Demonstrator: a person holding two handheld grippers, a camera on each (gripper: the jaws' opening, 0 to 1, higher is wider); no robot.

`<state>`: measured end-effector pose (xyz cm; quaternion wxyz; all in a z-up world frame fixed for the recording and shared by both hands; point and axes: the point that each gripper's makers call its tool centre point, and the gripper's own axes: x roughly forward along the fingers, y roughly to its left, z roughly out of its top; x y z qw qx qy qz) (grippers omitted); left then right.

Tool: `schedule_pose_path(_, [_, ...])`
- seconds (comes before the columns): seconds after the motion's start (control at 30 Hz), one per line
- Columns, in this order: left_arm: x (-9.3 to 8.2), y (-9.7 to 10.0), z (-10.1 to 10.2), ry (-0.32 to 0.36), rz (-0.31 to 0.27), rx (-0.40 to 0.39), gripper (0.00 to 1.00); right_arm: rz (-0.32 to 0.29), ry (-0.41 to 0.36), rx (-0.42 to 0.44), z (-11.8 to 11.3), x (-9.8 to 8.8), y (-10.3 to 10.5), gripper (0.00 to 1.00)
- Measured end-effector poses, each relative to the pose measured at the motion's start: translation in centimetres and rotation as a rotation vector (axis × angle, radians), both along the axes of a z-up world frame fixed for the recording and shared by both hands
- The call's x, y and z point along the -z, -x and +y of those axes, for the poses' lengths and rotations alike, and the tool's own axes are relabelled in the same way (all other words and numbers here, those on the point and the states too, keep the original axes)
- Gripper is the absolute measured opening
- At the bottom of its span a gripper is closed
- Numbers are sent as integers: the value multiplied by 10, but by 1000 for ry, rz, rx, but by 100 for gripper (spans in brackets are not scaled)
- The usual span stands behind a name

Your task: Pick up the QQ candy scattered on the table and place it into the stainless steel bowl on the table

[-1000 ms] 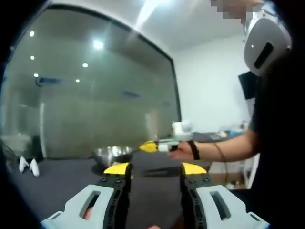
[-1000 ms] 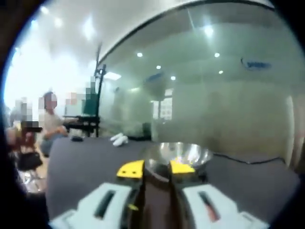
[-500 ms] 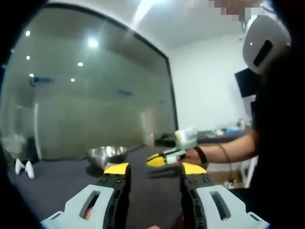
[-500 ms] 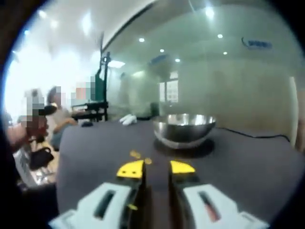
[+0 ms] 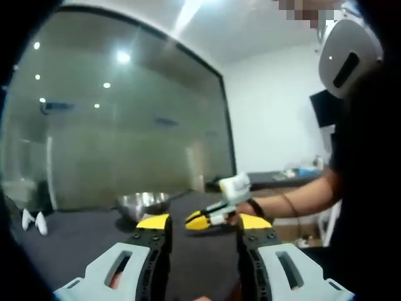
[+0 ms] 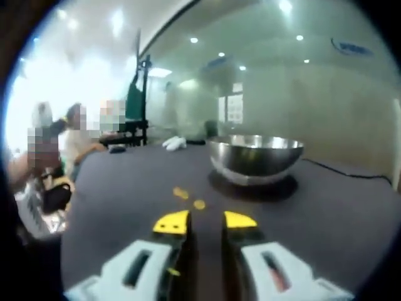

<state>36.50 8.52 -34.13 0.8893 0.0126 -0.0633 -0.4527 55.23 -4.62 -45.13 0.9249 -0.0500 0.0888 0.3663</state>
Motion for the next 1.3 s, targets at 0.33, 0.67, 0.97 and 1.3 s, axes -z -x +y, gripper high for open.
schedule_pose_path(0.33, [2,3,13,13,9,-25,42,36,88,-112,46,14,-20,23])
schedule_pose_path(0.67, [2,0,23,22,14,-46,42,73,100,-115,54,23,-37,23])
schedule_pose_path(0.97, [5,-2,20,24,21,-40,42,90,111,-139,56,28,-34,19])
schedule_pose_path(1.3, [3,-3,17,25,19,-30,43,83,114,-155,57,29,-33,10])
